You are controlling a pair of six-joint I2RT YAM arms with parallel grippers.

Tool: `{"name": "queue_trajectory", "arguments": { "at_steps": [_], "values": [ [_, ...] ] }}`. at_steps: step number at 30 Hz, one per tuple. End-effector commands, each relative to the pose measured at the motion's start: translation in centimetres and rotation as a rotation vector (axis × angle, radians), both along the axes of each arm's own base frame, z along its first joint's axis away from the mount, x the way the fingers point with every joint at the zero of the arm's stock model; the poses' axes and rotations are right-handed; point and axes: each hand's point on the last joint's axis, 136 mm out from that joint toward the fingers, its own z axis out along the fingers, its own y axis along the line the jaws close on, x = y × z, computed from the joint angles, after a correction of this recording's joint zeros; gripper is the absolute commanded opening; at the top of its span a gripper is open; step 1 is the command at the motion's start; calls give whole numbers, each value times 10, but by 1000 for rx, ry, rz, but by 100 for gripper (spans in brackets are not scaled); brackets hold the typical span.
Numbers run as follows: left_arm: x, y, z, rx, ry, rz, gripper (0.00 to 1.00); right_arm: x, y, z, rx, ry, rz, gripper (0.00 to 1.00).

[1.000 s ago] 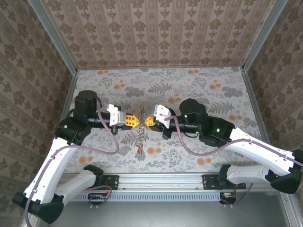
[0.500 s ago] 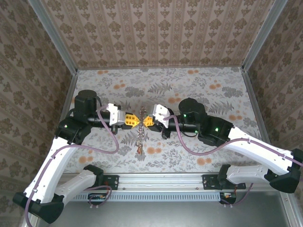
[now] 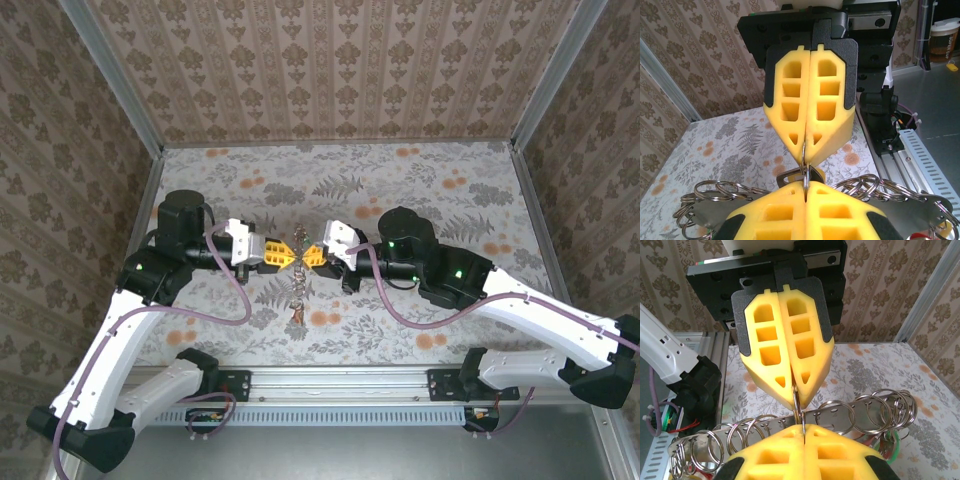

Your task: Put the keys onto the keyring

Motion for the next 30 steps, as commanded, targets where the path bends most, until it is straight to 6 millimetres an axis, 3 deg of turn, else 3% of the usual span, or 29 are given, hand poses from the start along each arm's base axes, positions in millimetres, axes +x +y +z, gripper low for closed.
{"name": "queue_trajectory", "arguments": {
  "at_steps": [1,7,30],
  "values": [
    [1,0,4,-17,-12,-7,0,-5,-6,23,52,-15,-7,0],
    [8,3,3,-16,-9,22,0,-5,-7,24,56,-19,-12,0],
    [6,4,5,-22,-10,15,0,5,3,25,60,-50,-28,0]
  ]
}}
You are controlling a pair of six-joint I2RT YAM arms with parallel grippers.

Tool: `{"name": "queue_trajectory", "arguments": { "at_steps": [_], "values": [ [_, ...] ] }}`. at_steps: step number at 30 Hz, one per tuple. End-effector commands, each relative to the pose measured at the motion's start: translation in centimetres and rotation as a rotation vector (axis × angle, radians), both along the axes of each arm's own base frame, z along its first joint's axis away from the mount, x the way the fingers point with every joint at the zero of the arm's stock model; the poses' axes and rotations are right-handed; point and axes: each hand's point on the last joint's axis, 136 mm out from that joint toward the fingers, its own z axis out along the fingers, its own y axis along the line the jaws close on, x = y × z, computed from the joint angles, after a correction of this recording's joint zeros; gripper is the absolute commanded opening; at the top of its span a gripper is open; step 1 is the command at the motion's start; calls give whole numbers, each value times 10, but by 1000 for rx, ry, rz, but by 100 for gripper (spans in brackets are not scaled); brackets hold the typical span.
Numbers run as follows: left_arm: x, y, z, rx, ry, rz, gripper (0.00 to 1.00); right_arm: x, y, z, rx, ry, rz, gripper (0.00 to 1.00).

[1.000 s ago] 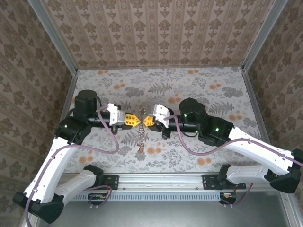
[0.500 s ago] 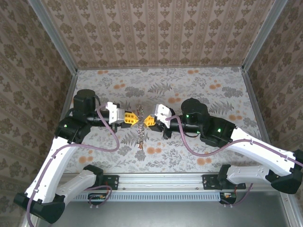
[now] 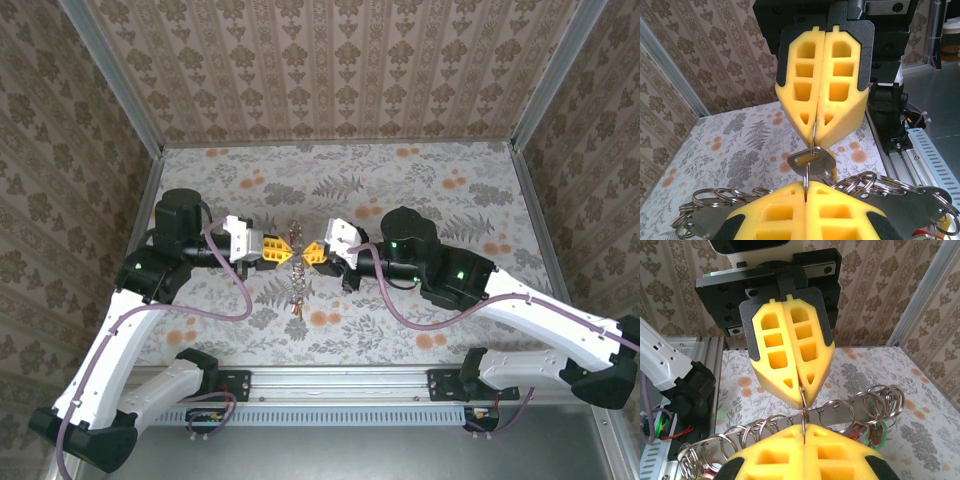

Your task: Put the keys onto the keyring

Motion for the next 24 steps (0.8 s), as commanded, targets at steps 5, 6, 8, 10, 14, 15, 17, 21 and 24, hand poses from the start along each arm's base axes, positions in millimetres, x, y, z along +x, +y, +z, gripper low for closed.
{"name": "queue_trajectory", "arguments": {
  "at_steps": [5,6,8,10,14,15,17,21,24],
  "values": [
    [-3,0,5,-22,-7,-20,0,2,6,18,44,-33,1,0],
    [-3,0,5,-23,-7,-20,0,3,6,18,44,-35,1,0],
    [-4,0,6,-24,-7,-23,0,4,7,16,39,-34,-2,0],
    [-4,0,6,-24,-8,-22,0,4,7,16,39,-36,-1,0],
    [-3,0,5,-22,-10,-18,0,6,6,18,44,-46,-14,0],
    [-3,0,6,-22,-12,-17,0,6,4,19,46,-49,-18,0],
    [-3,0,5,-22,-9,-19,0,6,3,19,44,-52,-25,0],
    [-3,0,5,-21,-7,-19,0,7,1,18,38,-56,-34,0],
    [-3,0,5,-22,-9,-19,0,8,0,18,39,-59,-41,0]
  ]
}}
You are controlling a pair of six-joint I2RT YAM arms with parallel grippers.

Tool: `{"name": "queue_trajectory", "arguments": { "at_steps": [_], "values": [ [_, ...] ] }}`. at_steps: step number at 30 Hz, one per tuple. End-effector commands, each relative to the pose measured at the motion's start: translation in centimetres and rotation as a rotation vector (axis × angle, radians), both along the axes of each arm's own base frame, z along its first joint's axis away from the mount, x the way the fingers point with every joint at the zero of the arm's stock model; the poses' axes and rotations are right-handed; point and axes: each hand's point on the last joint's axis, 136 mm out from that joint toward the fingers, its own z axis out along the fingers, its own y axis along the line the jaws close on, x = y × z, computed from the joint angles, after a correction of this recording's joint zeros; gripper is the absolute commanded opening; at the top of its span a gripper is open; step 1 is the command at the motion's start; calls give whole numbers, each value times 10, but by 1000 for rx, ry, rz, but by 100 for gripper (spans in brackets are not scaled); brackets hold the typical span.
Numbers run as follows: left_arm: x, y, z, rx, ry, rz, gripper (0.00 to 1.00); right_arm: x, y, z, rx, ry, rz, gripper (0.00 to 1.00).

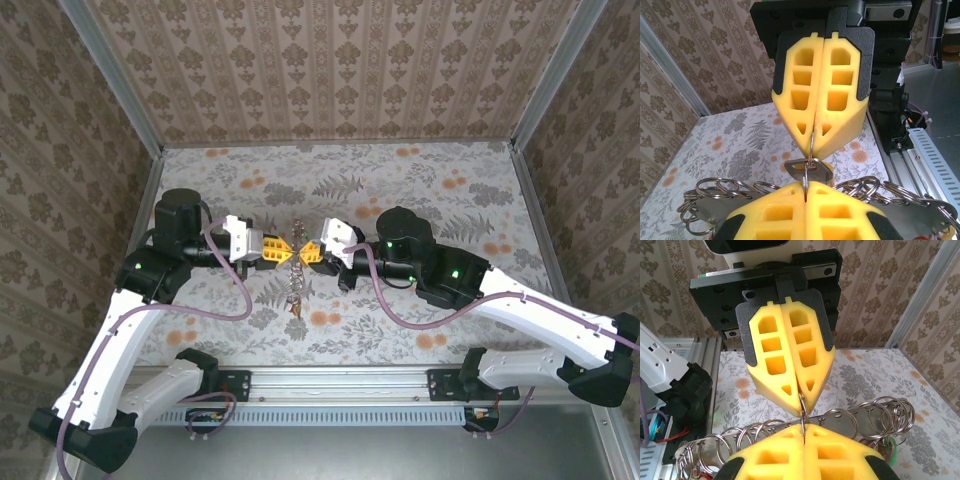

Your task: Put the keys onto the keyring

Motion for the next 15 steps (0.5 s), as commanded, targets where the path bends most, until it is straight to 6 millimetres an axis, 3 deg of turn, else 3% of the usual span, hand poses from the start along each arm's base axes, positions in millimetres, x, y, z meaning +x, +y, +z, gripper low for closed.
{"name": "queue_trajectory", "arguments": {
  "at_steps": [1,15],
  "values": [
    [-4,0,5,-22,-8,-20,0,3,-5,19,38,-49,-33,0],
    [-4,1,6,-25,-10,-20,0,7,-7,17,33,-50,-60,0]
  ]
}}
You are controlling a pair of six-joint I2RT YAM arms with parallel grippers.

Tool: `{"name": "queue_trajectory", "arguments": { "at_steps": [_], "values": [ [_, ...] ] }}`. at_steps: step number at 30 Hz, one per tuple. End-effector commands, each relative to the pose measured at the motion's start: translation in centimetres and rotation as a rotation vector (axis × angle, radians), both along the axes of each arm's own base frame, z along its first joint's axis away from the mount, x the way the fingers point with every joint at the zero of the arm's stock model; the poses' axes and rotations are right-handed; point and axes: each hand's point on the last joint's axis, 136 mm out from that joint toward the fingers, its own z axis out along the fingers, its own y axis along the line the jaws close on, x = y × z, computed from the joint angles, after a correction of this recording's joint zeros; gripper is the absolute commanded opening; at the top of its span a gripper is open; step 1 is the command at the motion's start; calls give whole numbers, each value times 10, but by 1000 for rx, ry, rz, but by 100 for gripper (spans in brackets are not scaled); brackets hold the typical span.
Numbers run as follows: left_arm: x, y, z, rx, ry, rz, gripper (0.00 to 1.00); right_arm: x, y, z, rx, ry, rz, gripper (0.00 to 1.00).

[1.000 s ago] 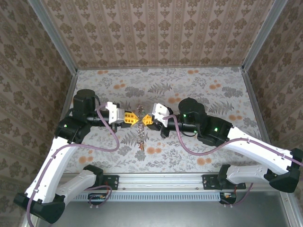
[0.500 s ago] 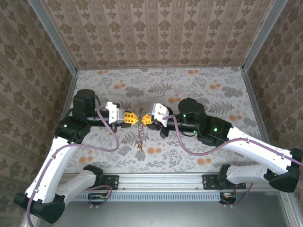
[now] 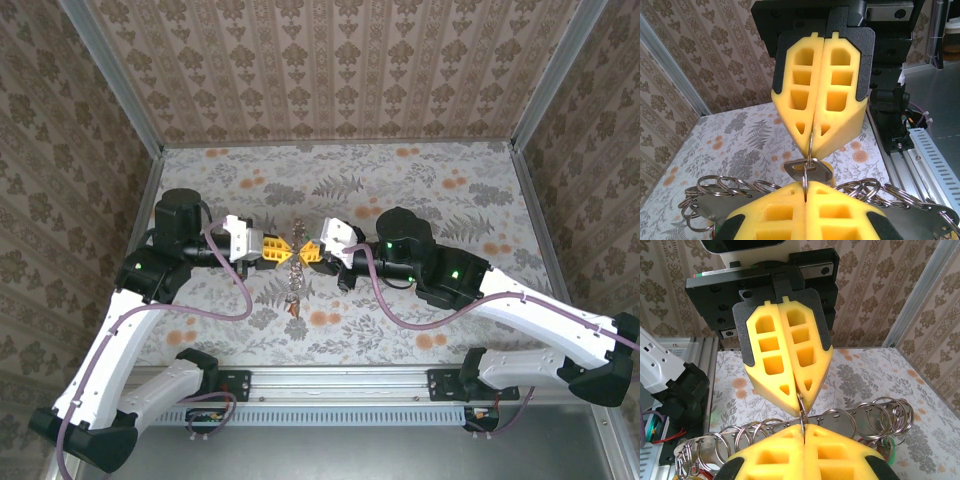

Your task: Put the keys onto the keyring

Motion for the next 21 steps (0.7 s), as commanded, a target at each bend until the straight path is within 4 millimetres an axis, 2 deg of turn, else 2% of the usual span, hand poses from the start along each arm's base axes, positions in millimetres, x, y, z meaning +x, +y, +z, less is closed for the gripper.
{"name": "queue_trajectory", "arguments": {
  "at_steps": [1,21],
  "values": [
    [-4,1,7,-27,-12,-23,0,6,-6,17,35,-44,-48,0],
    [-6,1,8,-29,-17,-25,0,12,-12,18,29,-37,-96,0]
  ]
}}
